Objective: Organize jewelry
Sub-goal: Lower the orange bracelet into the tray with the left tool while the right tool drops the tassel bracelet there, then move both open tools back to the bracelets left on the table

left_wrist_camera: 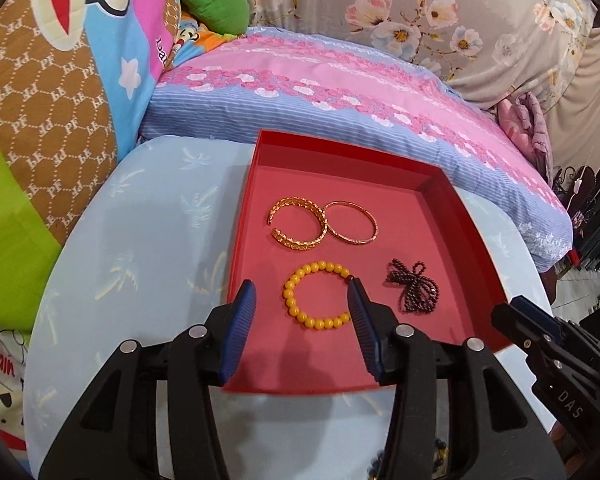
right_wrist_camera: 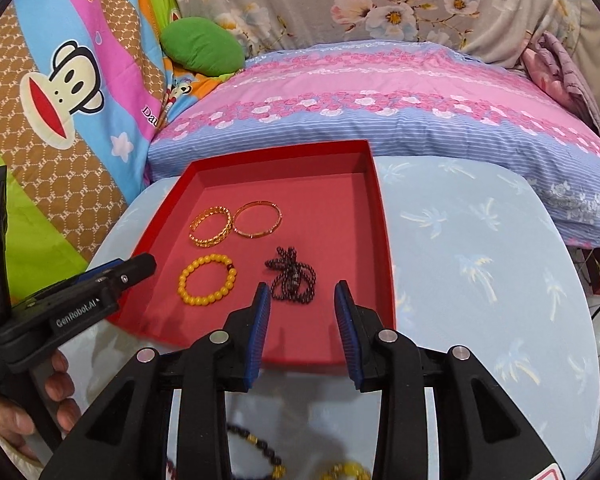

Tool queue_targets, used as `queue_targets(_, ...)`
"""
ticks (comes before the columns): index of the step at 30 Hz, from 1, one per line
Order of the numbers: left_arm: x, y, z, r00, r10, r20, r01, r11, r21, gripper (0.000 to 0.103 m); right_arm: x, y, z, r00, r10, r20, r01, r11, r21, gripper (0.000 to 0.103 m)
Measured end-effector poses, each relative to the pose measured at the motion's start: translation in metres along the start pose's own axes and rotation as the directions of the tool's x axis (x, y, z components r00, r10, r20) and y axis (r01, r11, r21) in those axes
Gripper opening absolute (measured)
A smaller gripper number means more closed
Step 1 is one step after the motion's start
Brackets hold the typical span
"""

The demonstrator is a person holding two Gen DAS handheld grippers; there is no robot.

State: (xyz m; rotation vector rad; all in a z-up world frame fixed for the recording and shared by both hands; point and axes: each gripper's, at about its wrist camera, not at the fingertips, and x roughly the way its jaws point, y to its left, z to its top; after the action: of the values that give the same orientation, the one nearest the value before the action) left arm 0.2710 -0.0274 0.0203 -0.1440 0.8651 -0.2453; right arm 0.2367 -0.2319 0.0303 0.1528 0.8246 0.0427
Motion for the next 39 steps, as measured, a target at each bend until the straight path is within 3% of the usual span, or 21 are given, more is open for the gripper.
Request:
queue_targets(8, -0.038, 0.004, -0.031, 1.0, 0.001, 0.01, -0.002, 1.0, 0.006, 0.045, -0.036, 0.006, -0.033, 1.0, 0.008, -0.003, -0.008, 1.0, -0.01, 0.033)
queue_targets(15, -0.058, 0.004, -0.073, 1.0, -0.004, -0.025, 0.005, 0.999, 0.039, 0.045, -0.053, 0.011, -0.068, 0.999, 0.022, -0.036, -0.022, 1.0, -0.01, 0.033)
queue_targets(30, -0.063, 0.003, -0.151, 0.99, 0.008, -0.141, 0.004, 0.996, 0.086, 0.045, -0.071, 0.012, -0.129, 0.995, 0.019, -0.101, -0.02, 1.0, -0.006, 0.033)
queue_targets(39, -0.062, -0.003, -0.164, 0.992, 0.064, -0.109, -0.049, 0.989, 0.139, 0.043, -0.07, 0.006, -0.146, 0.992, 0.008, -0.127, -0.007, 1.0, 0.009, 0.033)
